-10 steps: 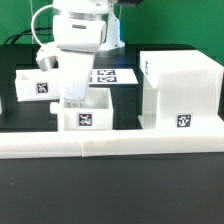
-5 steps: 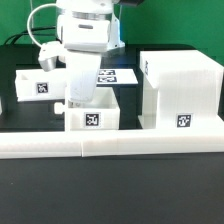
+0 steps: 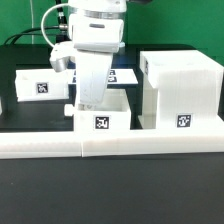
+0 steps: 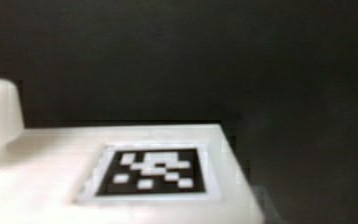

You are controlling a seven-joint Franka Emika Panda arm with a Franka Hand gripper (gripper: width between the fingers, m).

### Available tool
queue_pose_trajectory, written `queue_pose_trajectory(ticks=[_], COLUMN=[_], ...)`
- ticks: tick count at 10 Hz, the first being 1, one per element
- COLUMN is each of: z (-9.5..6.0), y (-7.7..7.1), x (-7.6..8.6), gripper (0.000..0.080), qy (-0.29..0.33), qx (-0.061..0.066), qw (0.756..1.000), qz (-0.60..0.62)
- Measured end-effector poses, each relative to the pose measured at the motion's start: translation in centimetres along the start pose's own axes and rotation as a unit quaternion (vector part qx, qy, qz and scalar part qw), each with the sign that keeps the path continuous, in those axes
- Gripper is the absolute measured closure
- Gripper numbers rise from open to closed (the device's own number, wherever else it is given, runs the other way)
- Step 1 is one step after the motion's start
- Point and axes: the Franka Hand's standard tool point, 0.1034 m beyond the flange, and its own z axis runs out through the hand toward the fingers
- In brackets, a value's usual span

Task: Assemble drawer

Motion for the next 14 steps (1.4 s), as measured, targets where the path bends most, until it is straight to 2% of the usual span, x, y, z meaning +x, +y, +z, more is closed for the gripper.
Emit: queue_pose_trajectory(ticks=[3,4,6,8,9,12,14], z=[0.5,0.5,0.2,0.2,0.2,0.3,0.2], y=[-0.7,-0.7,-0.1,-0.1,0.1,0.0,0.1], x=[-0.3,0.1,0.7,0.6,0.8,0.8,1.6], gripper=[0.0757,0.0757,0.0757,0.0757,0.0757,0.0757,0.0757], qy=[0.002,0.003,0.005,0.005,0.008,0.008,0.010], qx=[0.000,0.002,-0.005,-0.005,-0.019,-0.018,-0.021], qw=[1.000,1.000,1.000,1.000,1.000,1.000,0.999], qz=[0.006,0.014,0.017,0.018,0.019,0.021,0.022])
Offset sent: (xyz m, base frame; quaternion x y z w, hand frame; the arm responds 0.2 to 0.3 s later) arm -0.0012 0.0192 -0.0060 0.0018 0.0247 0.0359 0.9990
